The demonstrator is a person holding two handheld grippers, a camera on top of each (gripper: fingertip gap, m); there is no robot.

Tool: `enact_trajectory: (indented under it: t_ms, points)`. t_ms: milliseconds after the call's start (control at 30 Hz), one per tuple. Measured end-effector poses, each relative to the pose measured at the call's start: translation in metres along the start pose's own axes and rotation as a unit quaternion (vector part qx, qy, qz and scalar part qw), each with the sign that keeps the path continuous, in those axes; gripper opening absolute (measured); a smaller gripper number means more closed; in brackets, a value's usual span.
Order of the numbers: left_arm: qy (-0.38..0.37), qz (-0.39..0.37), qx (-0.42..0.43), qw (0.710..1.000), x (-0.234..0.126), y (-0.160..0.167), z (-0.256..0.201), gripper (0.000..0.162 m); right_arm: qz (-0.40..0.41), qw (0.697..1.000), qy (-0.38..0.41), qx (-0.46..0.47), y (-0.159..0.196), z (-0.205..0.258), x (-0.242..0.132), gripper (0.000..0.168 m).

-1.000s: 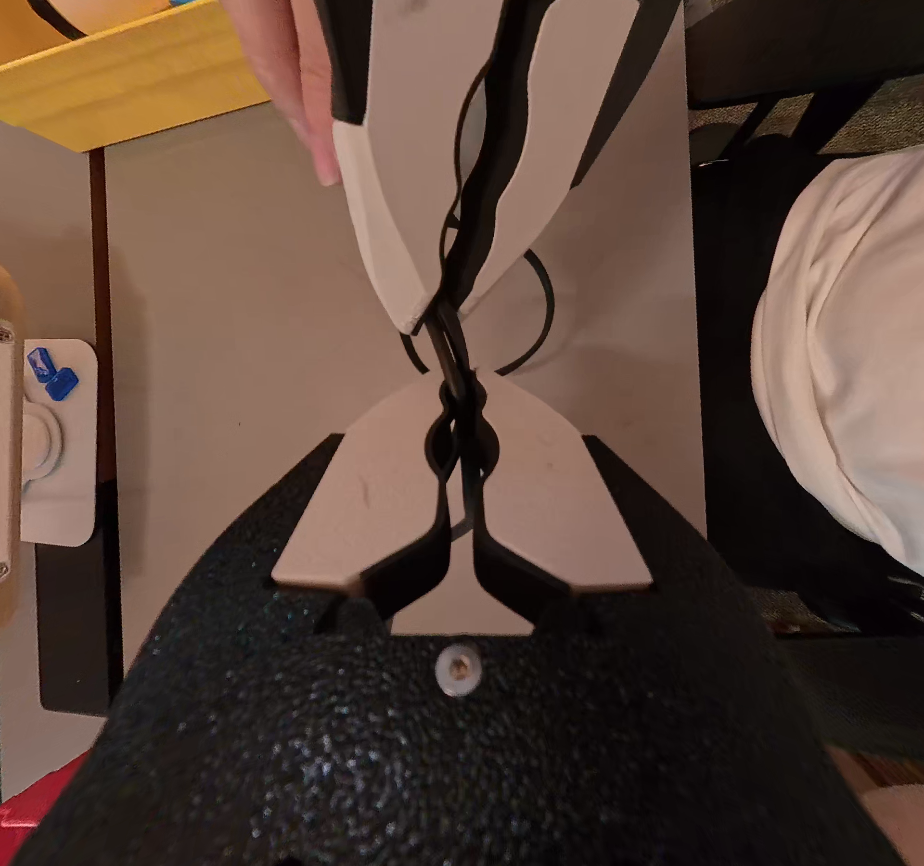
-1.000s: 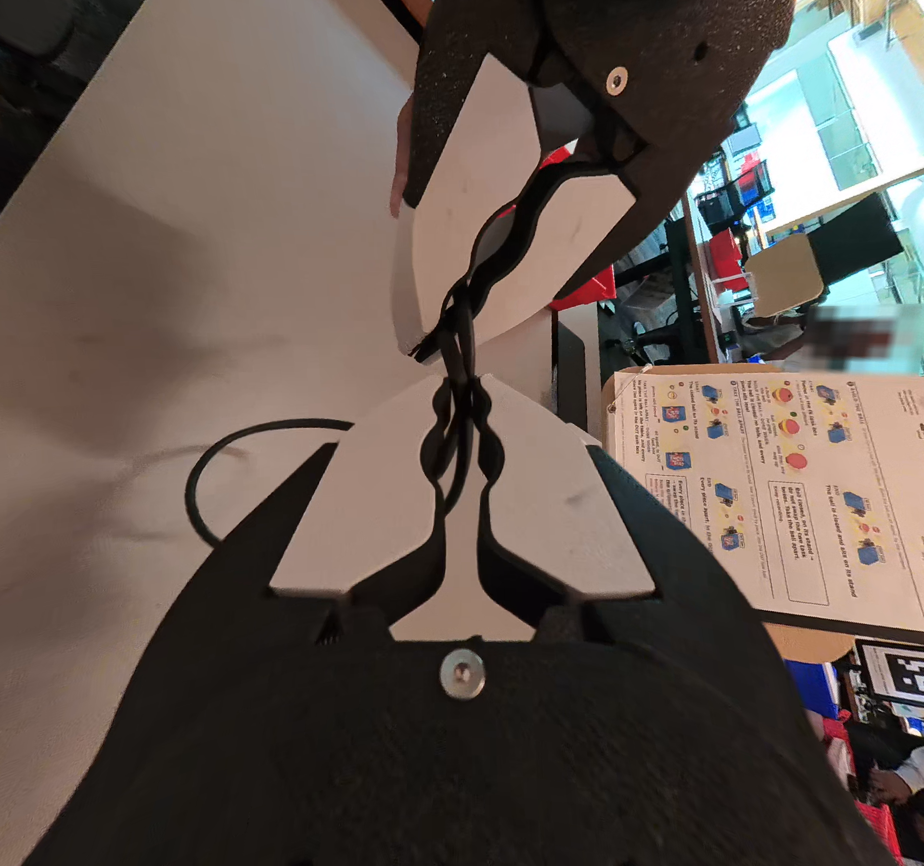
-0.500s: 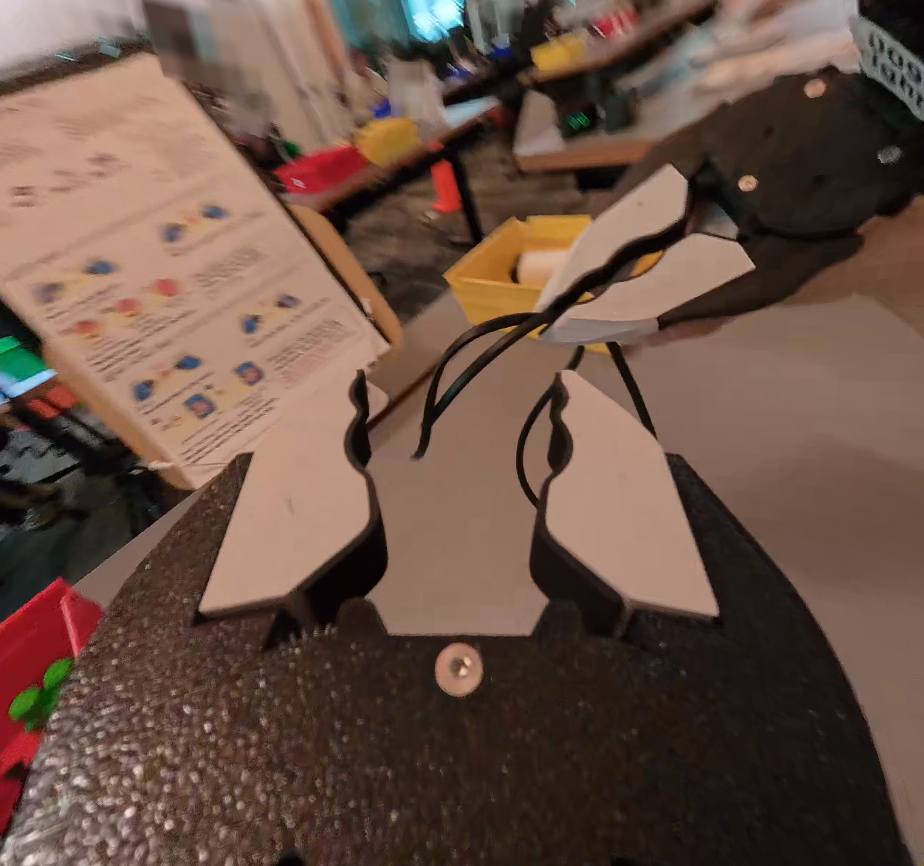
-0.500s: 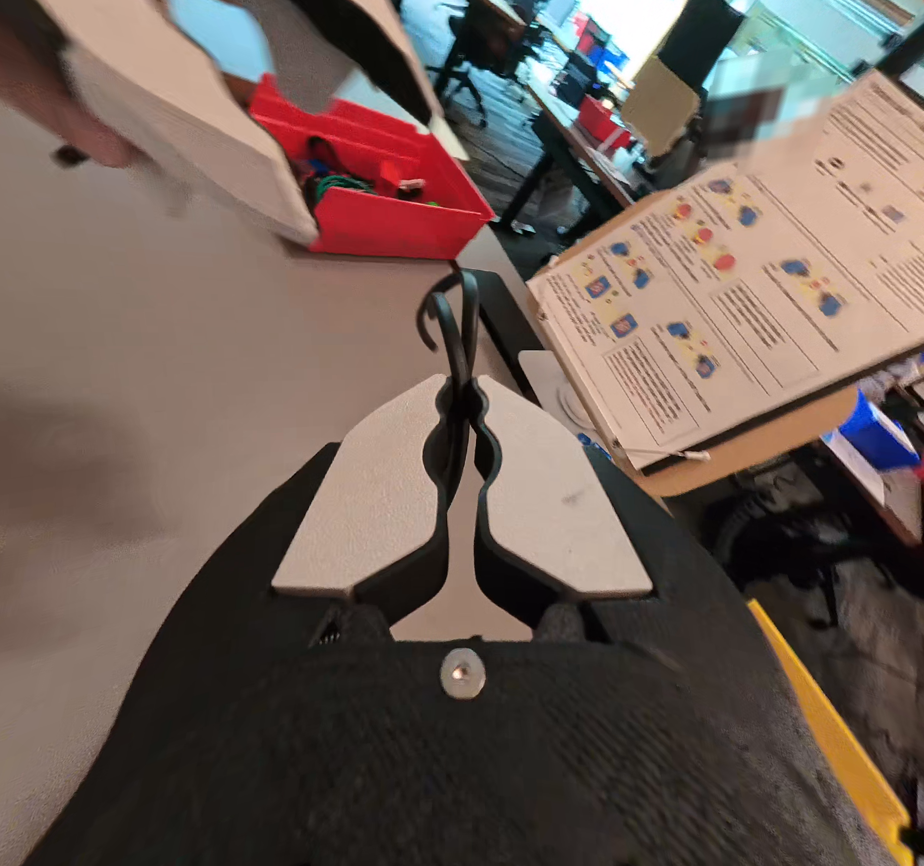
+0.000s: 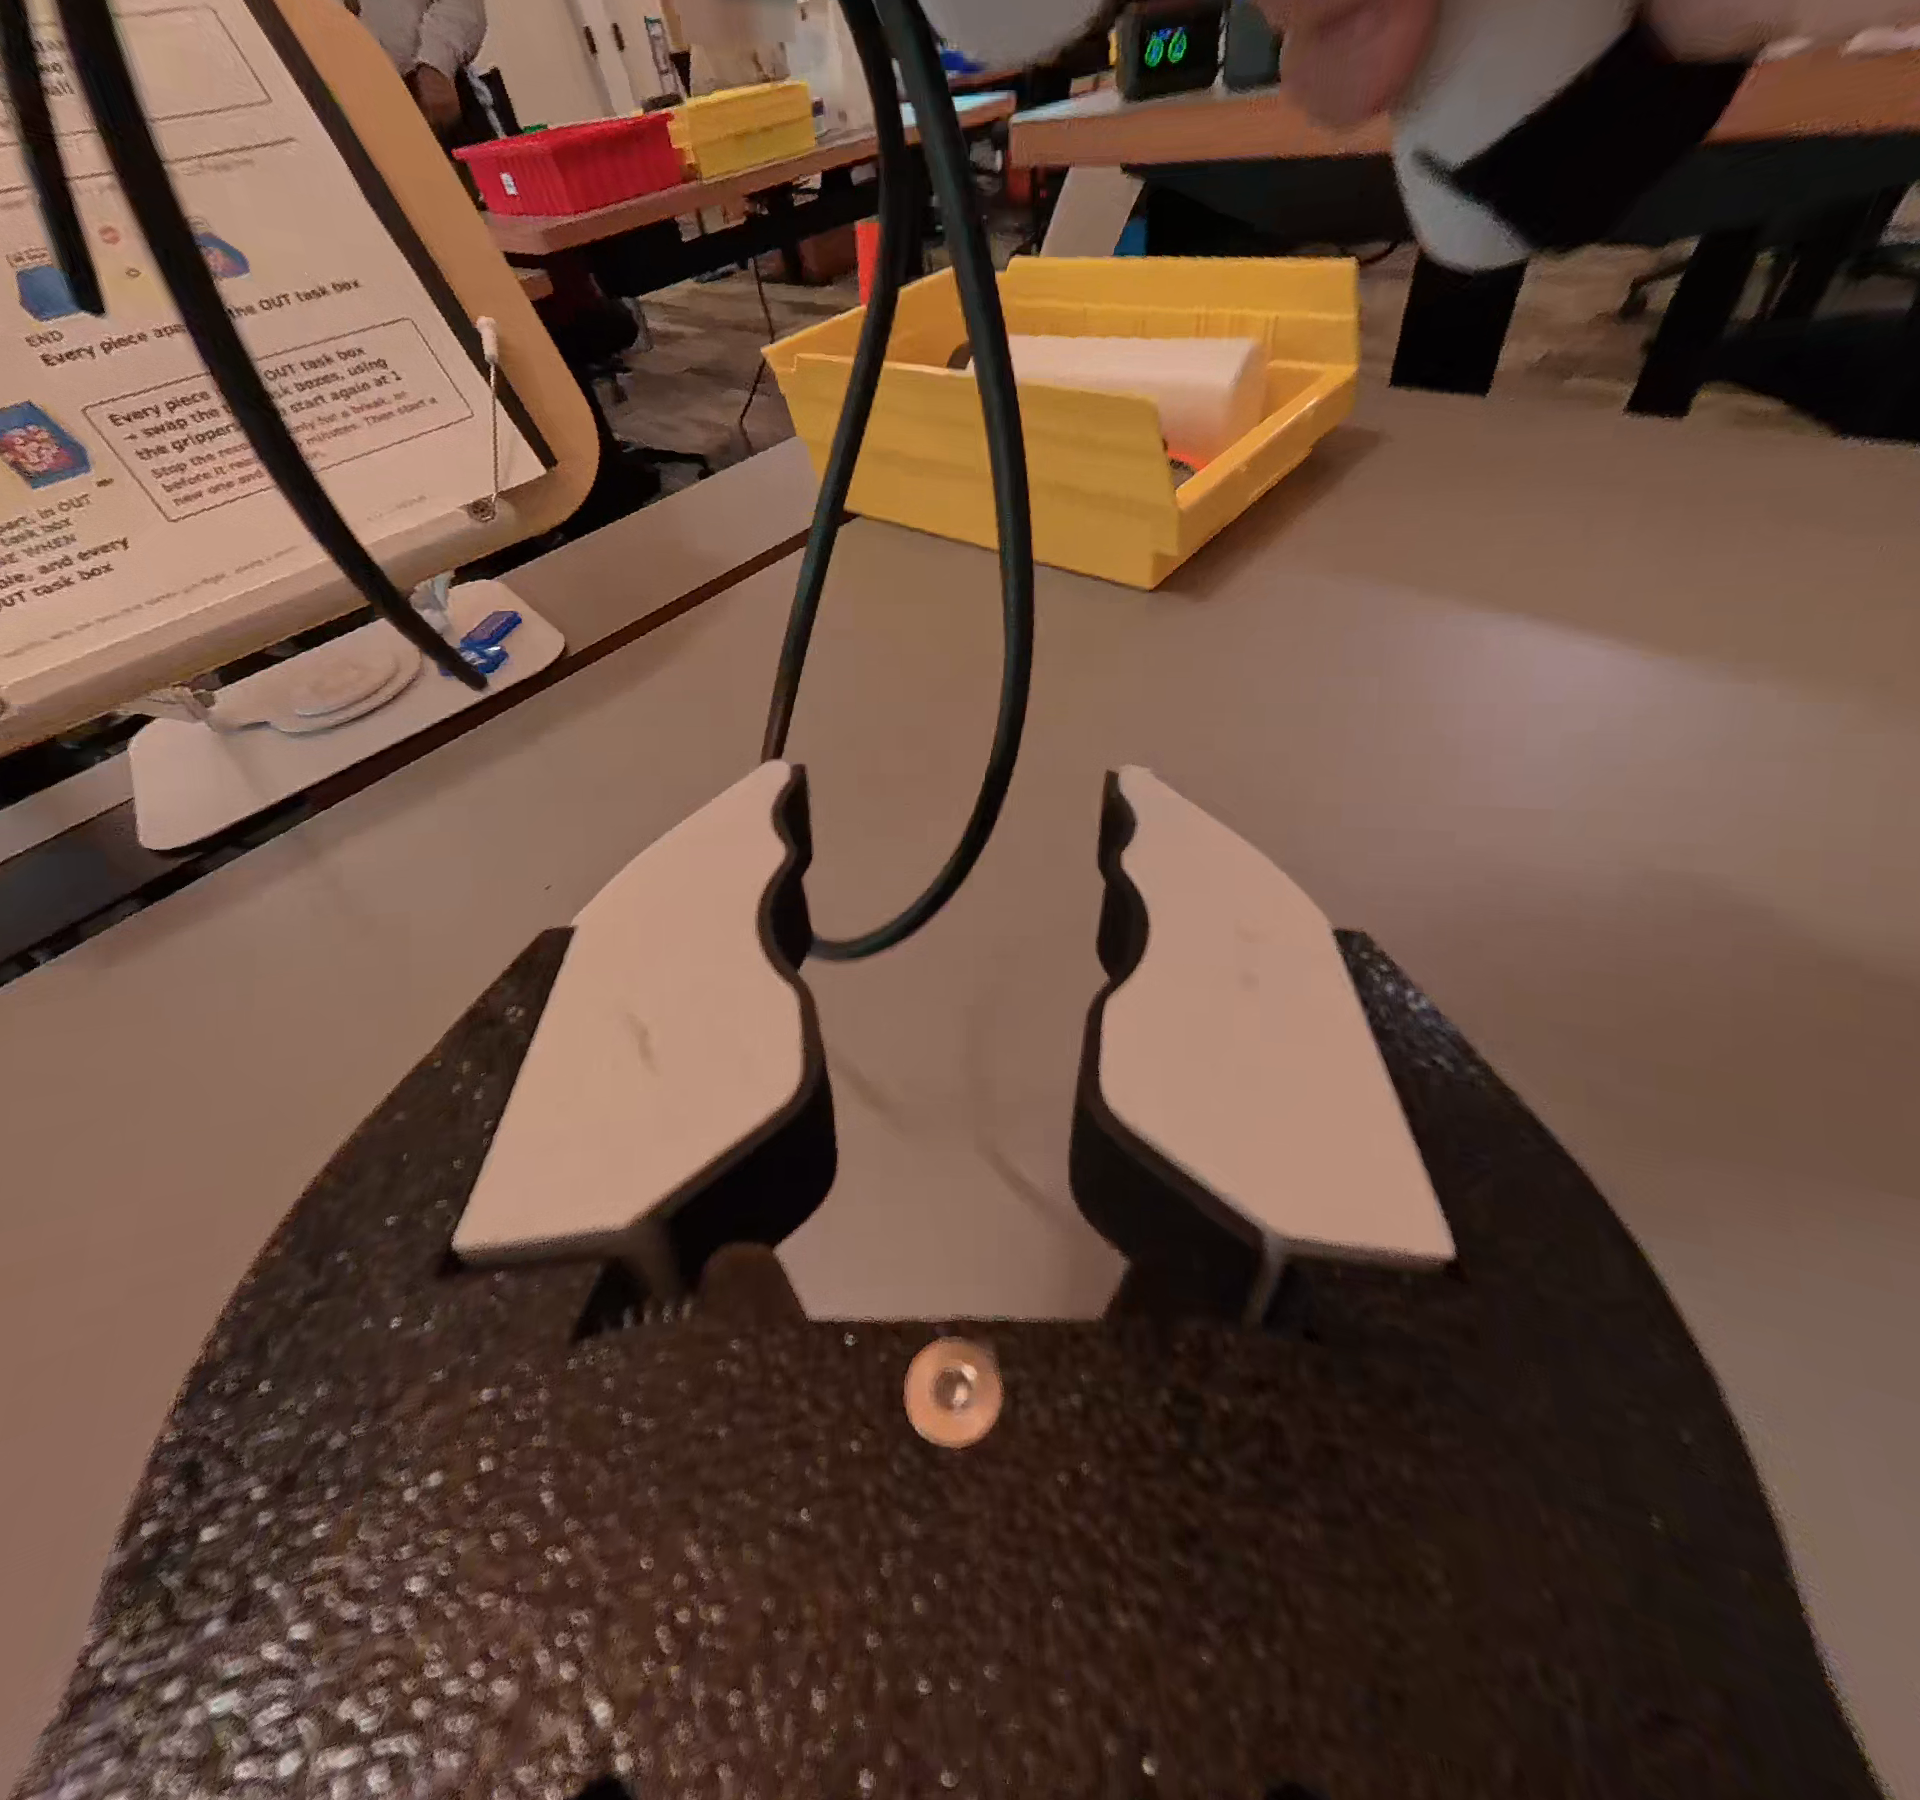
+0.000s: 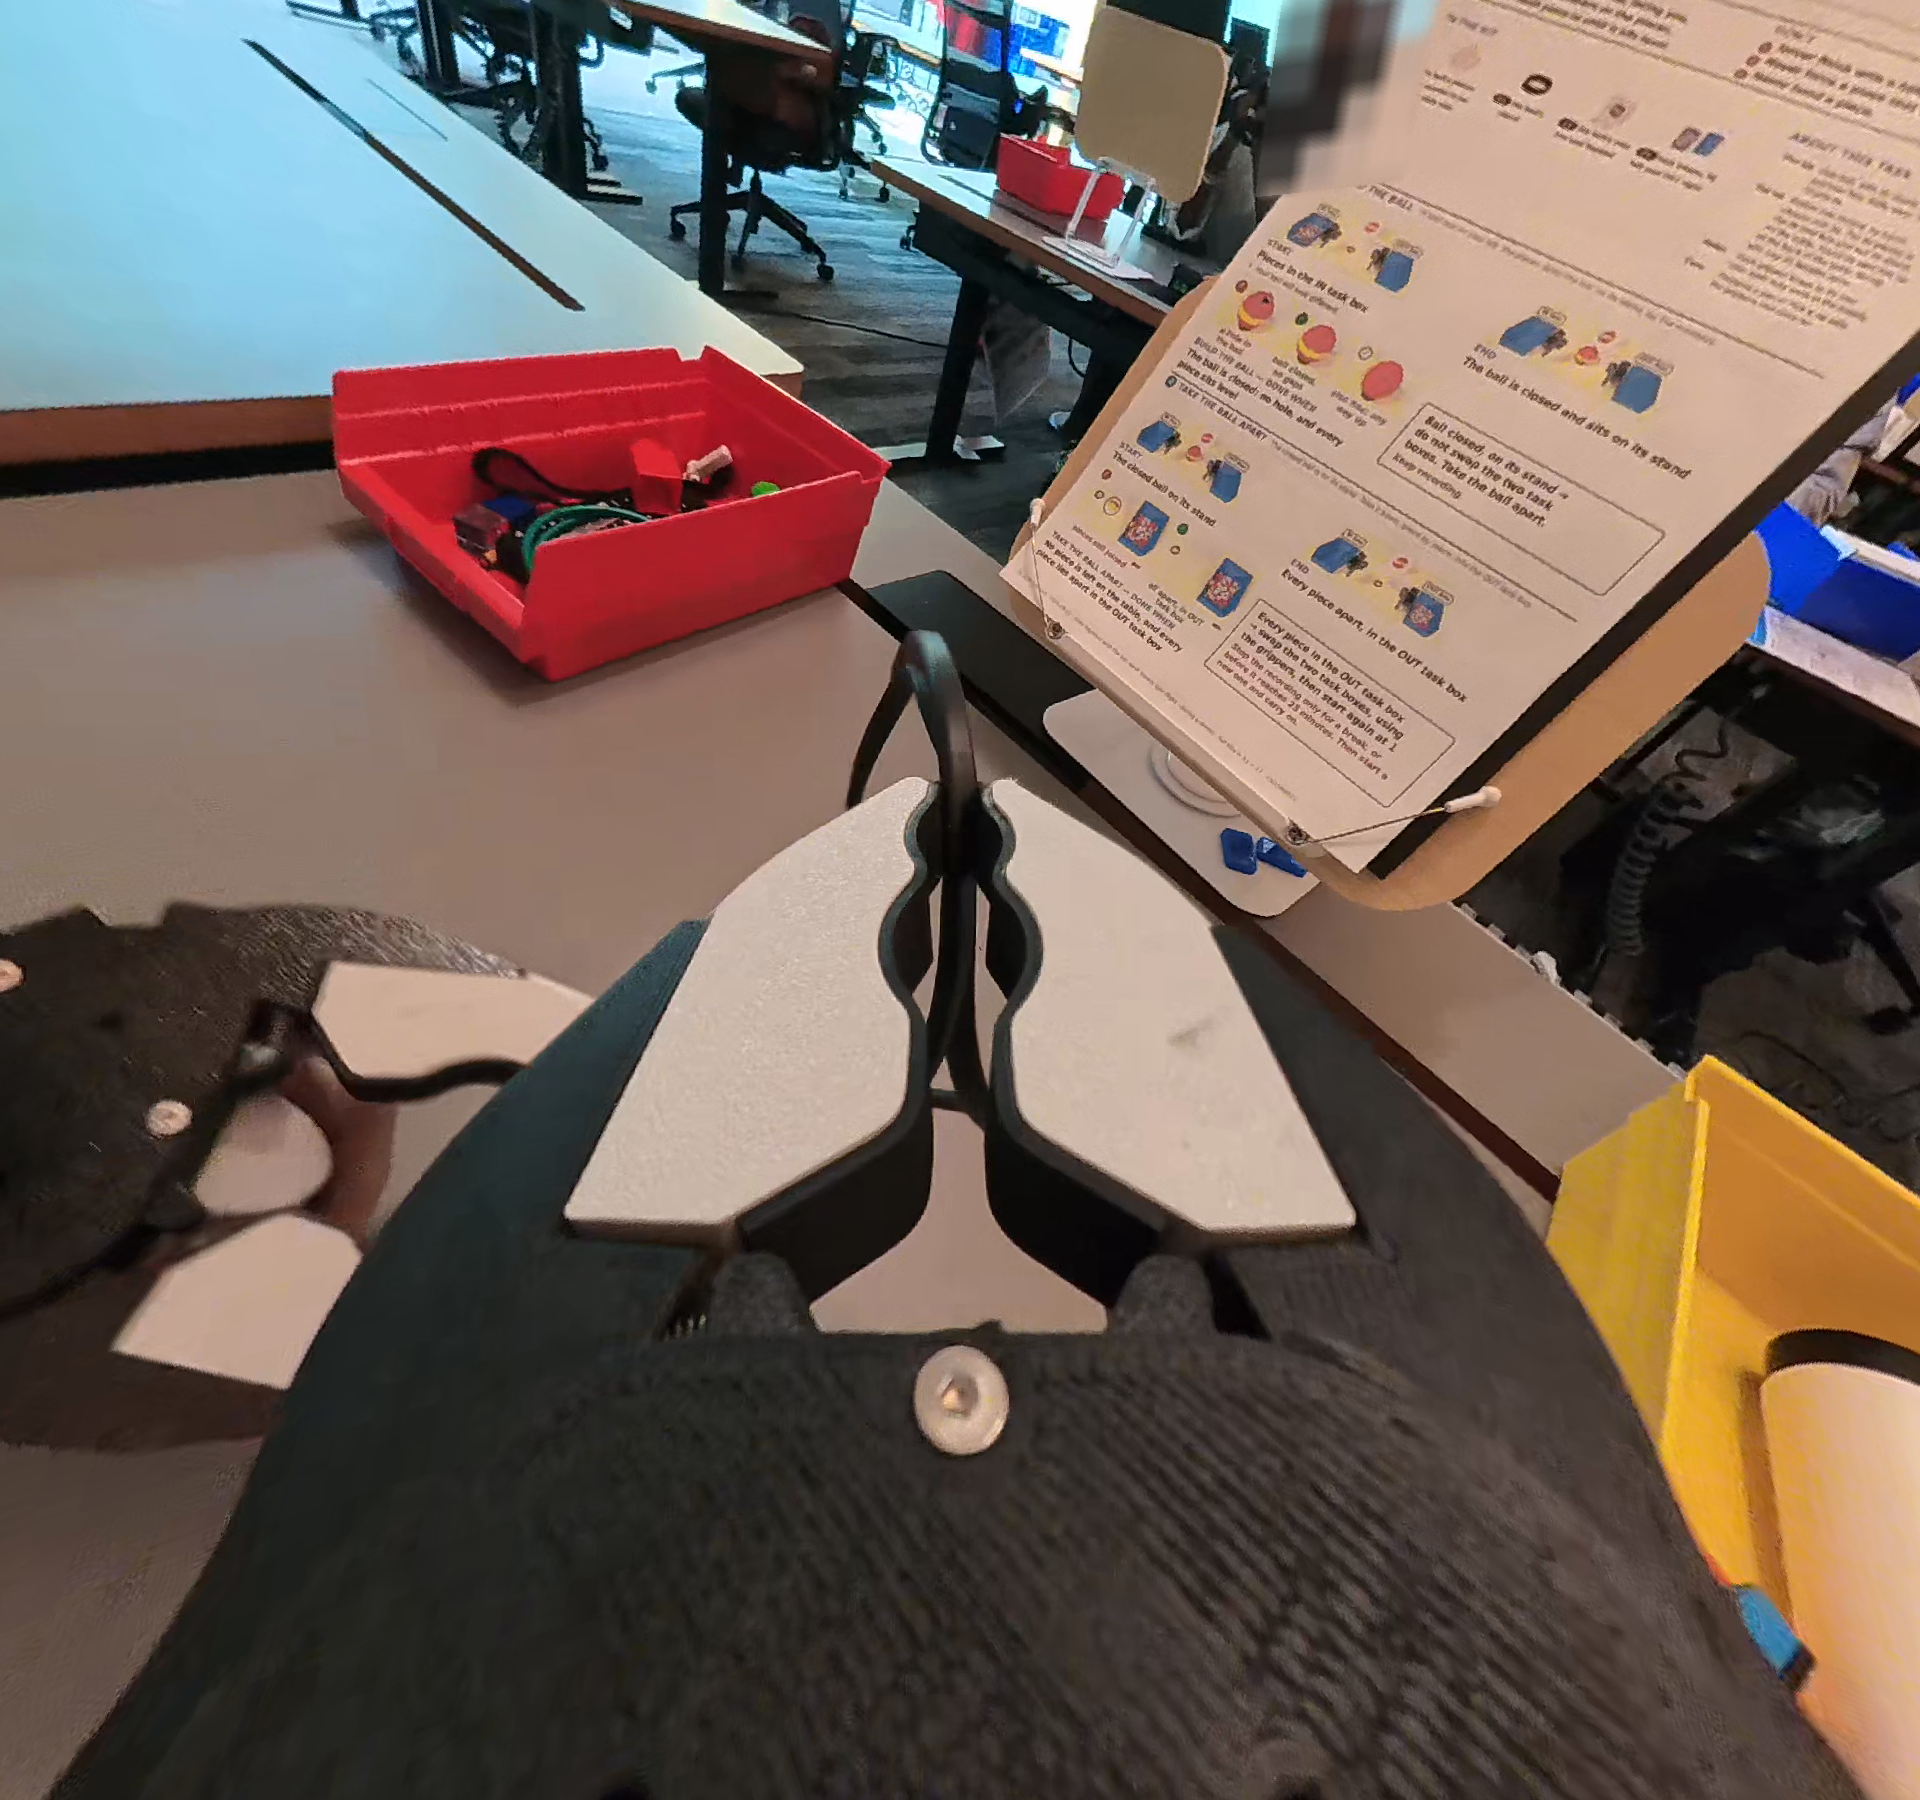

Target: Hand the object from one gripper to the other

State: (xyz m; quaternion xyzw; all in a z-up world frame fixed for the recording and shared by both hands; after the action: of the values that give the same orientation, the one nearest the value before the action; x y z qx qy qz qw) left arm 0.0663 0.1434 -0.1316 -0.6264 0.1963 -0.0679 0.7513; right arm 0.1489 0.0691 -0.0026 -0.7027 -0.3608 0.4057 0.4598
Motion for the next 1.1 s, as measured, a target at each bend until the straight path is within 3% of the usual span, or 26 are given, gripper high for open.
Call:
enact_trajectory:
  t_ms: [100, 233, 333, 533, 667, 833, 1100]
  points:
    - [-0.023, 0.013, 0.026, 0.999, 0.006, 0.007, -0.003, 0.034, -0.002, 1.0, -0.001, -0.001, -0.002, 0.004, -0.001, 0.005]
    - [-0.042, 0.013, 0.046, 0.998, -0.003, 0.01, -0.005, 0.03, 0.005, 1.0, 0.007, -0.009, -0.002, 0.0, -0.003, 0.005]
    - [-0.049, 0.003, 0.05, 0.998, -0.009, 0.013, -0.002, 0.016, -0.003, 1.0, -0.001, 0.005, -0.002, -0.002, -0.003, 0.005]
    - [-0.016, -0.002, 0.074, 0.997, -0.004, 0.01, 0.0, 0.026, -0.004, 1.0, -0.018, 0.008, -0.003, 0.006, 0.0, 0.005]
    - [-0.043, 0.01, 0.096, 0.994, -0.001, 0.01, 0.0, 0.004, -0.006, 1.0, -0.016, 0.009, -0.005, 0.004, -0.001, 0.005]
    - [-0.053, 0.008, 0.1, 0.994, -0.008, 0.008, 0.001, 0.003, -0.001, 1.0, 0.009, 0.004, 0.001, -0.005, -0.005, 0.005]
    - [-0.007, -0.012, 0.097, 0.995, -0.035, -0.021, 0.017, 0.003, 0.006, 0.999, 0.019, 0.042, 0.018, -0.027, -0.015, 0.005]
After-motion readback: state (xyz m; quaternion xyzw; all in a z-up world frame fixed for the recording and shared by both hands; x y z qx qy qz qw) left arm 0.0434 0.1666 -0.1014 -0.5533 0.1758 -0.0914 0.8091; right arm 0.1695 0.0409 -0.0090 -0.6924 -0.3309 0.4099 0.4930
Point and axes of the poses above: each gripper's, where its closed fingertips meet, x out along the fingers, y out of its underside, z = x × y across the jaws, the point moved 8 cm from there along -x, back along the fingers, and after that the axes turned 1 degree about -y, right-handed, at the moved point
